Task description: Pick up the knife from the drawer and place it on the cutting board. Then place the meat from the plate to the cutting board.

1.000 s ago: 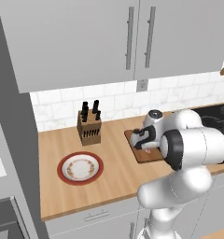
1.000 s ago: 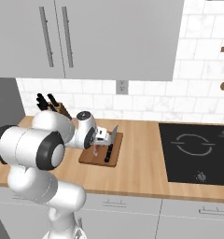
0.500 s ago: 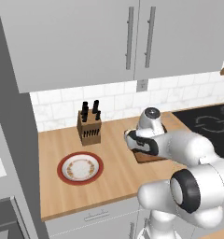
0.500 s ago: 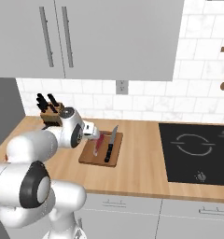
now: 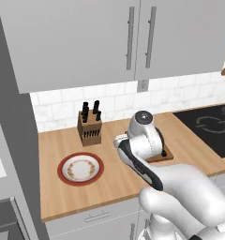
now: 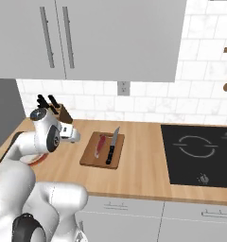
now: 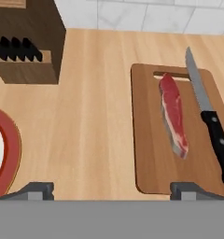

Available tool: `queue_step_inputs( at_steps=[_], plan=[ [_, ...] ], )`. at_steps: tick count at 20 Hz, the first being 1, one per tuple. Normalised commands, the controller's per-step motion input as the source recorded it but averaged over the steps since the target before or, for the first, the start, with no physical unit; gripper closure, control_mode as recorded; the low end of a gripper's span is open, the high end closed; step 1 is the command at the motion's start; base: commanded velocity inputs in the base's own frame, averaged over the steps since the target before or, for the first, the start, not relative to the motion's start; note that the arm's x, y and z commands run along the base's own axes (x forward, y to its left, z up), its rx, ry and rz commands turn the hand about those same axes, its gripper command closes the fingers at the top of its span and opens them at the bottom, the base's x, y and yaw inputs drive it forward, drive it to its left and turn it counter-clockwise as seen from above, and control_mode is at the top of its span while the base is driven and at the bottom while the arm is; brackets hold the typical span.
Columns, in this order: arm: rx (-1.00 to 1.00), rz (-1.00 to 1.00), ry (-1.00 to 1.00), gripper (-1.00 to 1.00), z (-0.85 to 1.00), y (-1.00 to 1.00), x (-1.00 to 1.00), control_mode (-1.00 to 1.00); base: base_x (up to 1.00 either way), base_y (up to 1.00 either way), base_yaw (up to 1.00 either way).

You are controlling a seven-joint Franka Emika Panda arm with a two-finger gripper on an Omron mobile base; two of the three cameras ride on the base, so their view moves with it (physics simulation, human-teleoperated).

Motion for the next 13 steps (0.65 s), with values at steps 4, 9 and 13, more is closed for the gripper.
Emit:
queue_step_inputs(
  at_steps=[4,9,13],
  plan=[
    [-0.08,0.00,0.10,-1.00,0.15,0.29,-0.19,-1.00,0.00,0.00,0.00],
    [-0.20,0.00,0.26,-1.00,0.00,0.24,0.08,-1.00,0.00,0.00,0.00],
    [-0.17,0.00,0.26,-1.00,0.00,0.19,0.13,-1.00,0.00,0.00,0.00]
  ],
)
